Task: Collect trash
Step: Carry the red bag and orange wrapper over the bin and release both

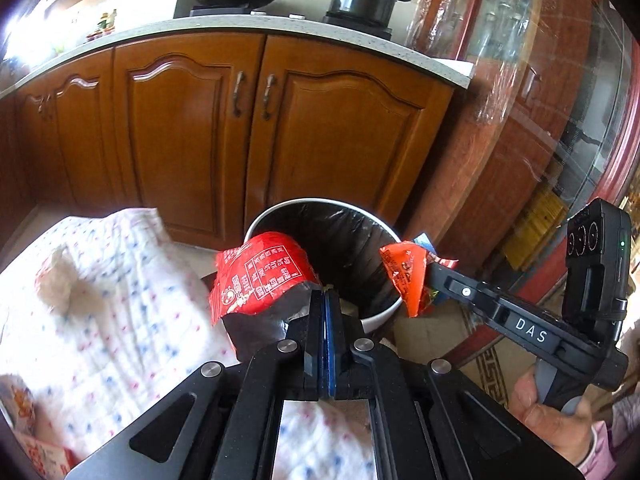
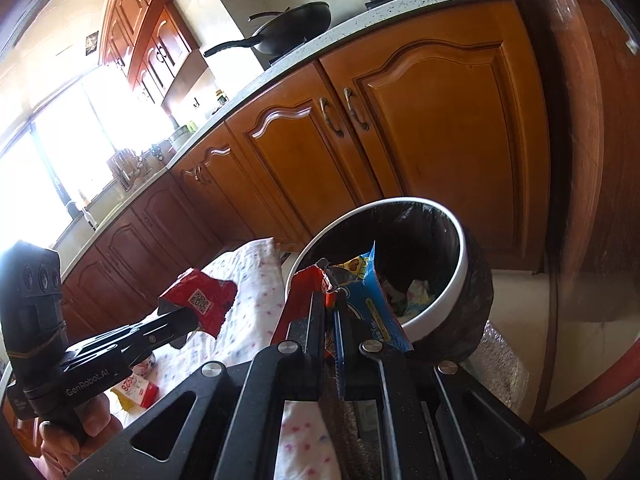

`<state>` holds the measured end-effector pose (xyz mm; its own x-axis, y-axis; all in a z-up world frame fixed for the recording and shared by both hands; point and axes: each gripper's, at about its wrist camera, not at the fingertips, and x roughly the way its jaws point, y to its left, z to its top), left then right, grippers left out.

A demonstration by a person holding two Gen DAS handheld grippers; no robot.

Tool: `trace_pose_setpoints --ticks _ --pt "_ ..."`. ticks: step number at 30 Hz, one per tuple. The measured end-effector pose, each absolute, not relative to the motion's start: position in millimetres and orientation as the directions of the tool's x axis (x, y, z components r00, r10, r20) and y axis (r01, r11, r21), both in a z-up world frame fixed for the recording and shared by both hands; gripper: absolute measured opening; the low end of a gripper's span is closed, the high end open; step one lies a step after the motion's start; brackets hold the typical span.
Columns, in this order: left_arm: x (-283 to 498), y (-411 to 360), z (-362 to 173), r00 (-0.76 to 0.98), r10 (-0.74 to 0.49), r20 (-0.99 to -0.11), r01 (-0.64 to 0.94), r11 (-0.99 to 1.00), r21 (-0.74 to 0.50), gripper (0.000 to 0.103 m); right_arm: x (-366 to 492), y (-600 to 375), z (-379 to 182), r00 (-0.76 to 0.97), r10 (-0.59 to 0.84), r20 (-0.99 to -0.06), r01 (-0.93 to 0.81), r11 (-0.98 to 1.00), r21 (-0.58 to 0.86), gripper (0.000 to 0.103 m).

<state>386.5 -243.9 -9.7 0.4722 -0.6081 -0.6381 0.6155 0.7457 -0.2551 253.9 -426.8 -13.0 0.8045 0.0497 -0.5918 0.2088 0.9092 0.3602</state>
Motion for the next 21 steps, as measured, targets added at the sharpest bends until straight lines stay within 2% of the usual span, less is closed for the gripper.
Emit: trace_pose_setpoints --ticks 21 --pt "454 -313 -54 0.372 -0.574 -0.73 0.631 0.732 -0.255 0.0 310 -469 -39 0.75 0.043 -0.66 0.254 0.903 0.347 0.004"
